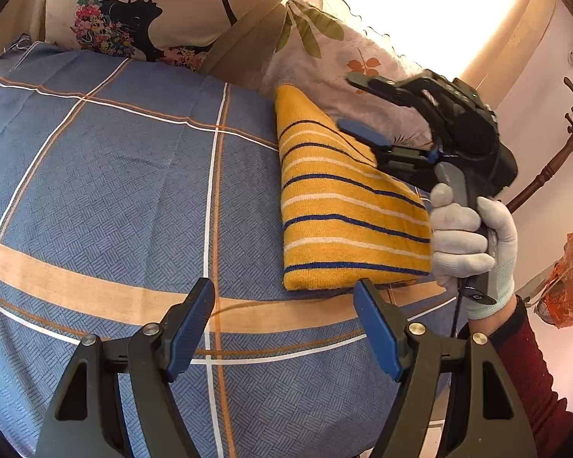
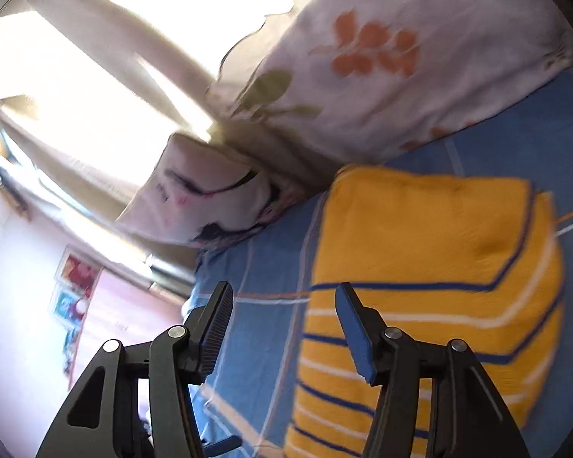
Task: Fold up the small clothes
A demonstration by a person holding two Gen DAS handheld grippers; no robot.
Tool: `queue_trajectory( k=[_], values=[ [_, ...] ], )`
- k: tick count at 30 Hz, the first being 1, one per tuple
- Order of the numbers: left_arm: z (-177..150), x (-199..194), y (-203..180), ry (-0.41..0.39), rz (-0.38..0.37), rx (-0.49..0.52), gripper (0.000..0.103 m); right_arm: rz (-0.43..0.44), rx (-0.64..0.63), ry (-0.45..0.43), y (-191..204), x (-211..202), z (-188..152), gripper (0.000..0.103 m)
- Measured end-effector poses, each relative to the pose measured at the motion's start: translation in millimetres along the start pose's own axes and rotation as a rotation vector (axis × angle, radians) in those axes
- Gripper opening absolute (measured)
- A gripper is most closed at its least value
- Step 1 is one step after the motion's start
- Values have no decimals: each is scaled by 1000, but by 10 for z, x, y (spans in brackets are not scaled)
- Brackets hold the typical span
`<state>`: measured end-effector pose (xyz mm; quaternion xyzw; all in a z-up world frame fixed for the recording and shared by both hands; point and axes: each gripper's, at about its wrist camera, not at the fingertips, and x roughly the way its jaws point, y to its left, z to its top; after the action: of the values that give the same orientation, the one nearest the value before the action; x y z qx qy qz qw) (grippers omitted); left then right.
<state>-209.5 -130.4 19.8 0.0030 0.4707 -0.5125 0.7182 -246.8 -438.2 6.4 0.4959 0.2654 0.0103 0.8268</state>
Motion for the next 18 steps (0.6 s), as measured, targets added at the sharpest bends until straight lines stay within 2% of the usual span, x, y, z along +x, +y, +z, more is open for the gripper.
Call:
queue_trajectory(
  k=[2, 4, 7, 9, 10, 13, 16, 18],
  values=[
    [-36, 2, 49, -2, 2, -11, 73, -12, 8, 37, -65, 303, 34, 61],
    [-73, 4, 98, -3, 3, -23, 73, -34, 77, 38, -266, 519, 154, 59],
    [-110, -7, 148, -14, 5, -30, 73, -59, 189, -43, -526, 550, 362, 58],
    [-131, -21, 173, -21, 2, -34, 73, -108, 234, -99, -623, 462, 449, 58],
    [-144, -31, 186, -24, 0, -36, 73, -94, 254, -111, -652, 418, 456, 58],
    [-165, -22, 221, -25, -1, -40, 73, -39, 222, -121, -556, 235, 336, 59],
    [-180, 4, 225, -13, -6, -48, 73, -8, 128, -88, -434, 20, 54, 62],
    [-197, -5, 204, -10, -11, -43, 73, -8, 115, -82, -491, -183, -174, 62]
  ],
)
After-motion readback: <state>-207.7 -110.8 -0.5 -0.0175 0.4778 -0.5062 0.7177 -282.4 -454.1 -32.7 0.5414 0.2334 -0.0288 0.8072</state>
